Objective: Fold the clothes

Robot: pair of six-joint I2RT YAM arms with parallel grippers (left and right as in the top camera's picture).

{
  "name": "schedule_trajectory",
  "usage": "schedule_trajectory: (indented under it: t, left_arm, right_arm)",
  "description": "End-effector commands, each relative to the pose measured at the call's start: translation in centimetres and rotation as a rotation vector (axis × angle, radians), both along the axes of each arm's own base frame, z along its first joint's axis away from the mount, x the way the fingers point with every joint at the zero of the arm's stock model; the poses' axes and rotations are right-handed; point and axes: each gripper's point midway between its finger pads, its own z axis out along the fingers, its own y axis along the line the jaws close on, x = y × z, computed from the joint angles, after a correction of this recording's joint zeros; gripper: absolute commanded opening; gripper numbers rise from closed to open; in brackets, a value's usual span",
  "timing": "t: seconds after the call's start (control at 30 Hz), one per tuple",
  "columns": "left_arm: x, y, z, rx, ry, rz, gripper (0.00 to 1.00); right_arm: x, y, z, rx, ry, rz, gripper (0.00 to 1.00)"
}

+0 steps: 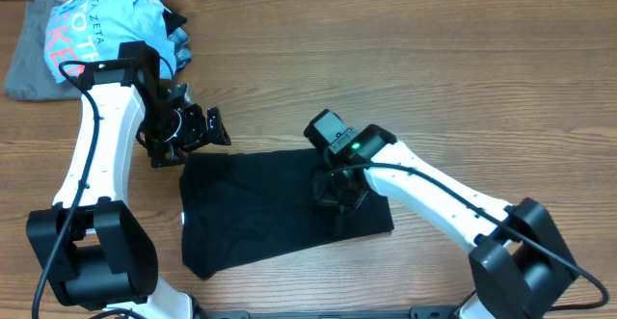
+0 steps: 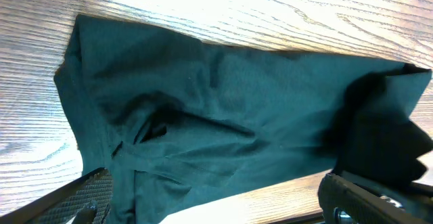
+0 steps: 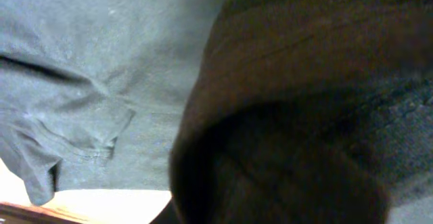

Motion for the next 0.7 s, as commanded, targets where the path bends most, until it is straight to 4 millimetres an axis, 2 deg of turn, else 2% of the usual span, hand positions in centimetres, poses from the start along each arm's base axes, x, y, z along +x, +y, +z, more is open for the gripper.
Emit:
schedule_trajectory:
  t: [0.0,0.1,0.13,0.2,0.23,0.27,0.43,0.67]
  left_arm:
    - [-0.2,-0.4,0.3,-0.010,-0.010,-0.021,1.00]
    - [-0.3,-0.4,0.3,-0.010,-0.009,-0.021,1.00]
    - [-0.3,-0.4,0.3,-0.010,-0.007,-0.022,1.00]
    - [-0.3,-0.4,0.3,-0.011,-0.005,-0.022,1.00]
    - [-0.4,-0.4,0.3,-0.011,-0.004,-0.022,1.00]
    - [-0.4,-0.4,0.3,-0.011,-0.004,-0.022,1.00]
    - [-0.4,-0.4,0.3,-0.011,-0.004,-0.022,1.00]
    - [-0.4,-0.4,0.3,-0.011,-0.004,-0.022,1.00]
  right_arm:
    - [-0.3,2.1,0.2,0.049,0.010,0.022,0.15]
    - [-0.6,3.0,0.0,0.060,0.007,0.022,0.15]
    - [-0.7,3.2,0.0,0.064,0.002,0.029,0.23]
    - [-0.7,3.5,0.0,0.069,-0.004,0.037,0.80]
    - [-0.7,3.6,0.0,0.070,-0.008,0.037,0.97]
    - [-0.6,3.5,0.0,0.065,-0.013,0.036,1.00]
    - [0.1,3.4,0.3,0.076,-0.034,0.057,1.00]
    - [3.2,1.2,3.0,0.053,-0.062,0.031,1.00]
